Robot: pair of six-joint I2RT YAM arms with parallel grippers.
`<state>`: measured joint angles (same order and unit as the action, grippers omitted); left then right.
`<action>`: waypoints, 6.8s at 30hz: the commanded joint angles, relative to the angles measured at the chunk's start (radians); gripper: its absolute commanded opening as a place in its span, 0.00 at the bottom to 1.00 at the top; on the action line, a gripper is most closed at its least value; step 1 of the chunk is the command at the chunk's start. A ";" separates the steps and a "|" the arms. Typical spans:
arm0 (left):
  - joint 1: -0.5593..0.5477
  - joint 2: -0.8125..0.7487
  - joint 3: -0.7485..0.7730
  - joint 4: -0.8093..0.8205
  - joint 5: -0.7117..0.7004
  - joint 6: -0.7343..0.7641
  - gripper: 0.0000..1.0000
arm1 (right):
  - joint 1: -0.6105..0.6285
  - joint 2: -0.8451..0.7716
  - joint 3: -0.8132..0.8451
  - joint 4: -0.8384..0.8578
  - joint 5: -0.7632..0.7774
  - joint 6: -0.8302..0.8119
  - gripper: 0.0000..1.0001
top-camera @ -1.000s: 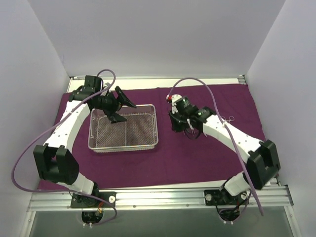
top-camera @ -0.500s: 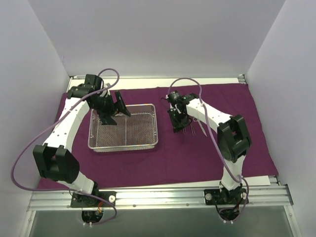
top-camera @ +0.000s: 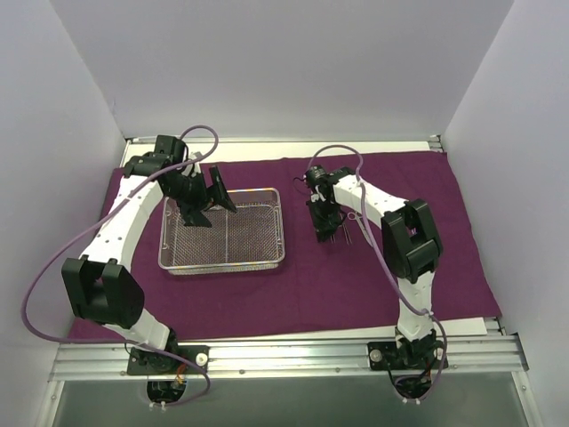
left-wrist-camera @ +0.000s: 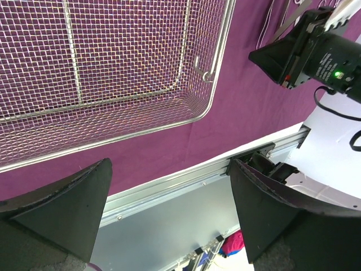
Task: Open and lay out the surgical kit
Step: Place the medical item in the surgical kit, then adjust the medical item in the surgical kit.
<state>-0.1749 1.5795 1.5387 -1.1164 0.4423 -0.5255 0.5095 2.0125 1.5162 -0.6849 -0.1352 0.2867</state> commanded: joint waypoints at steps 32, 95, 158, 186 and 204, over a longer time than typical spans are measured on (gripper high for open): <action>0.015 0.050 0.024 0.003 0.044 0.015 0.94 | -0.020 0.086 0.067 -0.039 0.016 0.003 0.21; 0.014 0.096 0.003 0.063 0.073 -0.001 0.94 | -0.071 0.111 0.038 0.053 -0.047 -0.130 0.22; -0.196 0.183 -0.075 0.736 0.558 -0.289 0.04 | 0.178 -0.340 0.164 0.022 -0.320 -0.201 0.01; -0.201 0.059 -0.328 1.475 0.811 -0.498 0.02 | 0.023 -0.394 -0.025 0.177 -0.882 -0.127 0.30; 0.003 -0.030 -0.209 0.753 0.417 -0.096 0.94 | -0.018 -0.432 -0.135 0.139 -0.351 0.008 0.00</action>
<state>-0.2115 1.6268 1.2469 -0.1040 1.0012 -0.8154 0.5137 1.6287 1.4162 -0.5270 -0.7048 0.2203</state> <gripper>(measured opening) 0.936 0.080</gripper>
